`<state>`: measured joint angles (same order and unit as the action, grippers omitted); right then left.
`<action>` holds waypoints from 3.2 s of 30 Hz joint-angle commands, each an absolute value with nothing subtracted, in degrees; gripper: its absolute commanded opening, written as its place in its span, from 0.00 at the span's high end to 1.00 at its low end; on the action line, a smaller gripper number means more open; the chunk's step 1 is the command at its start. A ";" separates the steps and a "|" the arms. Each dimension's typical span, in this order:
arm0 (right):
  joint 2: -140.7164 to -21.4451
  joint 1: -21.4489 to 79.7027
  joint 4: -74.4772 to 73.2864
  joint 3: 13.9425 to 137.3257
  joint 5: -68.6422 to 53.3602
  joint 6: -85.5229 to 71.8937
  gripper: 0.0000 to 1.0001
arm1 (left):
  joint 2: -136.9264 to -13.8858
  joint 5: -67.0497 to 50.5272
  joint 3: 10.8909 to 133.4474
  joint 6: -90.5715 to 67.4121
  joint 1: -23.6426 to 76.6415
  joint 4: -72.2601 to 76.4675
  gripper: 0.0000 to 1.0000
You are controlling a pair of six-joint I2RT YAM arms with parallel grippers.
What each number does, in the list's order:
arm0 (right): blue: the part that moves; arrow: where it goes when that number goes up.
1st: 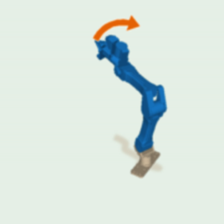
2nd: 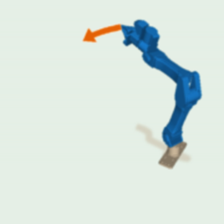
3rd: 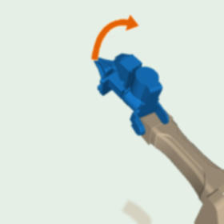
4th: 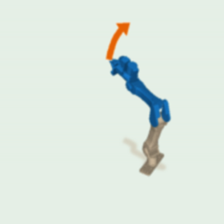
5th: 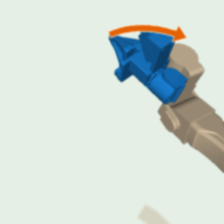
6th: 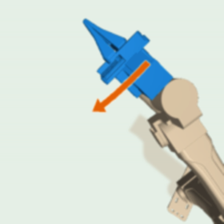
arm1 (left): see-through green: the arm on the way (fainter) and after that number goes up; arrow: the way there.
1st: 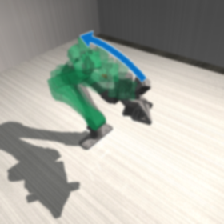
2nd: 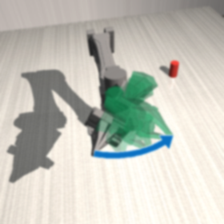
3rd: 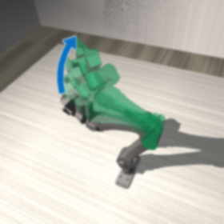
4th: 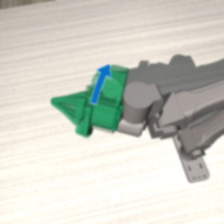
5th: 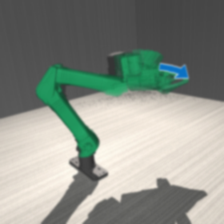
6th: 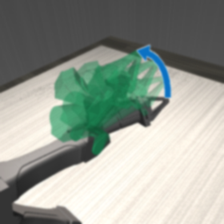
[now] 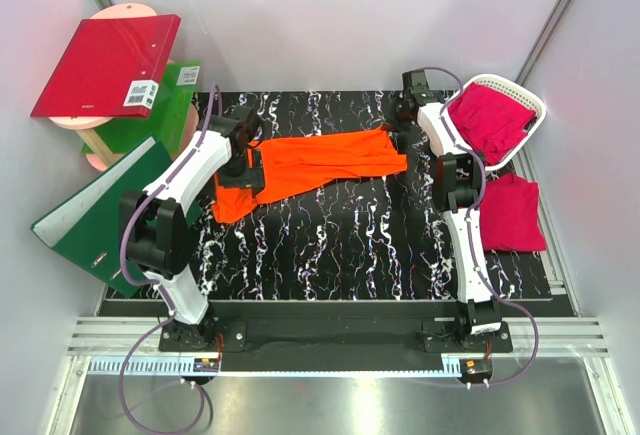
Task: Fold and stack the t-shirts
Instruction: Fold the other side of the tshirt into a rectangle, then rotate the tshirt 90 degrees
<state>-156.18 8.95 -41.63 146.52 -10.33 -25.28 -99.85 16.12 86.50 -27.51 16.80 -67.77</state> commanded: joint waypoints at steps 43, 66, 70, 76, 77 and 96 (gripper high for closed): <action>-142.01 9.32 -48.95 140.33 -13.27 -20.92 1.00 | -113.20 8.87 98.43 -31.99 16.70 -60.73 1.00; -147.42 10.64 -76.02 132.85 2.02 -19.43 1.00 | -139.91 12.84 127.78 -30.23 13.72 -80.24 1.00; -140.38 10.90 -74.27 121.23 0.17 -18.72 1.00 | -144.91 9.94 136.29 -30.76 13.36 -80.51 1.00; -130.00 11.78 -73.04 105.75 -6.49 -18.11 1.00 | -149.59 2.91 139.31 -31.38 13.71 -76.83 1.00; -128.86 11.86 -73.30 104.17 -9.20 -18.02 1.00 | -150.02 1.33 139.48 -31.38 13.80 -76.29 1.00; -119.53 20.04 -77.09 117.94 -8.53 -18.20 1.00 | -132.82 -3.35 135.10 -27.51 16.53 -64.42 0.03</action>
<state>-124.53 20.62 -76.79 109.32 -14.66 -18.63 -145.64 -6.96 137.45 -28.93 17.12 -67.66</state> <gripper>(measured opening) 0.009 0.823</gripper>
